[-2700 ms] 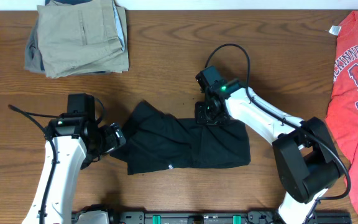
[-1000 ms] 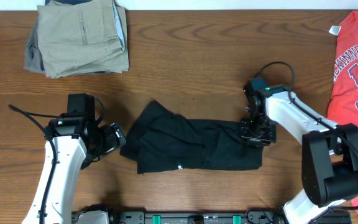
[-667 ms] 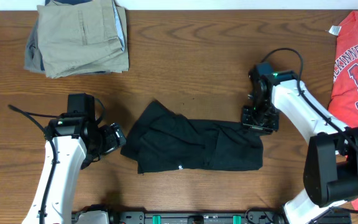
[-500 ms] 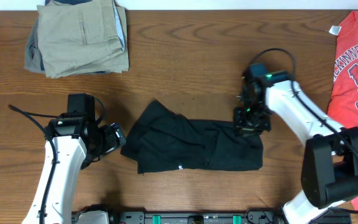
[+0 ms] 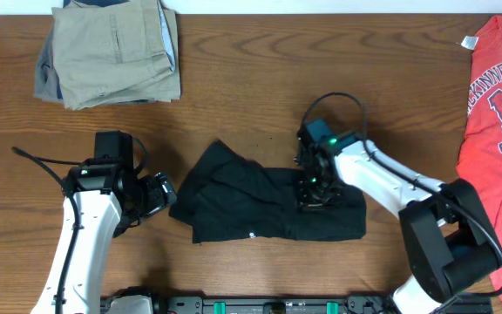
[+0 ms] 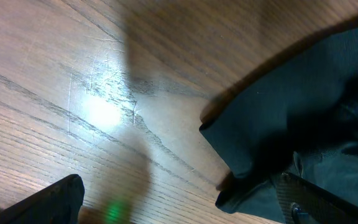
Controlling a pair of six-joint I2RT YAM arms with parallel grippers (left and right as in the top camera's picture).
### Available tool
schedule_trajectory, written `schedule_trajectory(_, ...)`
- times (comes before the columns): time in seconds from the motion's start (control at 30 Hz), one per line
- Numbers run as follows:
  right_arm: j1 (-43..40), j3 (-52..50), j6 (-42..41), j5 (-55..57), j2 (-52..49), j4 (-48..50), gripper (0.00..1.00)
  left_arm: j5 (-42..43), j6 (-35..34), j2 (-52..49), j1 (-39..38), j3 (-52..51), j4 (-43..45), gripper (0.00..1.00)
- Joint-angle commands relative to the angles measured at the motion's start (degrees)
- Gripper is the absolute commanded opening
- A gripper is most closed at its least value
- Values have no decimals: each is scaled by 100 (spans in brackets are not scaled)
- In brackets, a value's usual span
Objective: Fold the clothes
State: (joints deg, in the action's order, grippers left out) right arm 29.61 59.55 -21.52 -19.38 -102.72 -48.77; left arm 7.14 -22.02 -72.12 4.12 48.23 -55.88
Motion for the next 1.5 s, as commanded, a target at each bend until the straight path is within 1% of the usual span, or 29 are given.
schedule_trajectory(0.0, 223, 7, -337, -358, 107, 157, 24, -26, 101, -11, 20, -46, -17, 100)
schedule_trajectory(0.13, 149, 251, -372, -302, 116, 7, 29, -26, 101, -11, 20, -55, -9, 100)
schedule_trajectory(0.33, -483, 1475, -13, 516, 120, -1366, 31, -24, 101, -11, 20, -98, 118, 100)
schedule_trajectory(0.4, -758, 1902, 181, 682, 125, -1703, 35, -17, 101, -11, 20, -98, 190, 100)
schedule_trajectory(0.43, -907, 2105, 299, 732, 125, -1812, 41, -4, 101, -11, 20, -98, 240, 100)
schedule_trajectory(0.47, -1060, 2273, 407, 800, 125, -1851, 50, -2, 101, -11, 20, -96, 315, 100)
schedule_trajectory(0.5, -1220, 2400, 428, 927, 125, -1843, 65, 2, 101, -11, 20, -96, 396, 100)
schedule_trajectory(0.53, -1381, 2498, 424, 1099, 125, -1823, 98, 46, 105, -13, 20, -96, 483, 100)
schedule_trajectory(0.7, -2129, 2583, 424, 2291, 125, -1685, 99, 680, 474, -173, 22, -96, 846, 100)
schedule_trajectory(0.77, -2352, 2579, 426, 2522, 125, -1716, 99, 863, 599, -332, 22, -90, 957, 100)
schedule_trajectory(0.93, -2848, 2579, 424, 2557, 125, -1788, 99, 1239, 984, -1029, 122, 94, 1119, 100)
schedule_trajectory(1.0, -2983, 2579, 424, 2555, 125, -1788, 99, 1349, 1023, -1335, 225, 214, 1117, 100)
schedule_trajectory(1.13, -3073, 2579, 422, 2363, 125, -1676, 99, 1401, 1202, -1794, 446, 439, 1176, 100)
schedule_trajectory(1.23, -3071, 2579, 422, 2365, 125, -1661, 99, 1598, 1440, -1884, 568, 520, 1322, 100)
schedule_trajectory(1.37, -3071, 2579, 422, 2365, 125, -1661, 99, 2441, 1794, -1888, 713, 531, 1486, 100)
schedule_trajectory(1.47, -3071, 2579, 422, 2365, 125, -1661, 99, 2813, 1840, -1917, 717, 531, 1467, 100)
